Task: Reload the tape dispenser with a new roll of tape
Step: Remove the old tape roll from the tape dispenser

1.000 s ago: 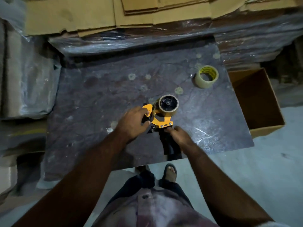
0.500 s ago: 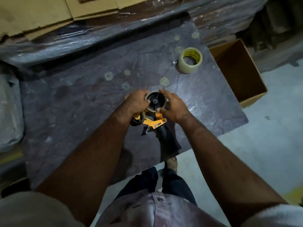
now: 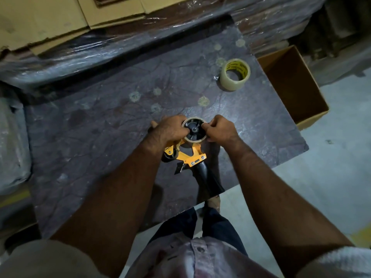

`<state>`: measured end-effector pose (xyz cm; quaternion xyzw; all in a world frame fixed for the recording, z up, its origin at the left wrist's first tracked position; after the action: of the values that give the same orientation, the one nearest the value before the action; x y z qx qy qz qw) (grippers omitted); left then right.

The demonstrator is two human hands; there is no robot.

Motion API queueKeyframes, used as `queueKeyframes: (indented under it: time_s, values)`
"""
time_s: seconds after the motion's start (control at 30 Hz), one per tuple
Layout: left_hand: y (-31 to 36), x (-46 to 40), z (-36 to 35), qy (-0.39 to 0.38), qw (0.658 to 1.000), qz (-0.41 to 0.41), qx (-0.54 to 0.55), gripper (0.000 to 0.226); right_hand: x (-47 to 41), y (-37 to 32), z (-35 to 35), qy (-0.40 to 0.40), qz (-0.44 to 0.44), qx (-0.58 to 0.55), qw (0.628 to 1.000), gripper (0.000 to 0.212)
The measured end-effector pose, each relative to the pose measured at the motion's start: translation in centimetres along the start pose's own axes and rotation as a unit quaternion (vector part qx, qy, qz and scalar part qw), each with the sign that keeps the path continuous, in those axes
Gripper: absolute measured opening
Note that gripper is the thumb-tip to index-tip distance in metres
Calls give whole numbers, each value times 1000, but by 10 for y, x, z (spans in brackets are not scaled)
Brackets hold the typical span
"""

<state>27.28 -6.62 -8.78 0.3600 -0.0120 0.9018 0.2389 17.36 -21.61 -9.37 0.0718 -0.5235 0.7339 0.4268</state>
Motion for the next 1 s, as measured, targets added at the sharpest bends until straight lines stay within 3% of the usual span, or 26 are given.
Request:
queueKeyframes:
  time_s: [0.17,0.3,0.6,0.73,0.87,1.0]
  values:
    - [-4,-3,-12,6,999,47,19,23,6,6,-10,-22,-19,-12,999,38]
    - [-7,-3,-11,37,995,83,51,18,2,7,-17,-7,-28,-1,1000,27]
    - [-4,17,10,80,985,155,6,26,13,-13,-5,68,-32,61,995,41]
    - [-1,17,21,117,978,158,-72,33,13,-23,-8,70,-39,70,994,36]
    - [-1,19,28,129,977,154,-75,34,11,-26,-8,72,-41,61,995,24]
    - [-8,20,30,136,983,122,34,31,15,-28,-1,47,-37,-41,997,37]
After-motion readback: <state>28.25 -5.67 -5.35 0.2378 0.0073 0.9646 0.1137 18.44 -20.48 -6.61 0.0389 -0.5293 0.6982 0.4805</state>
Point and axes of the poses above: each hand's wrist, its own x-axis away from the middle knuckle, its own z-axis out of the back of the hand, y = z × x, the point moved 8 cm from there along -x, towards the middle knuckle, and after that the axes turned 15 degrees about -x, right-handed, at the moved point
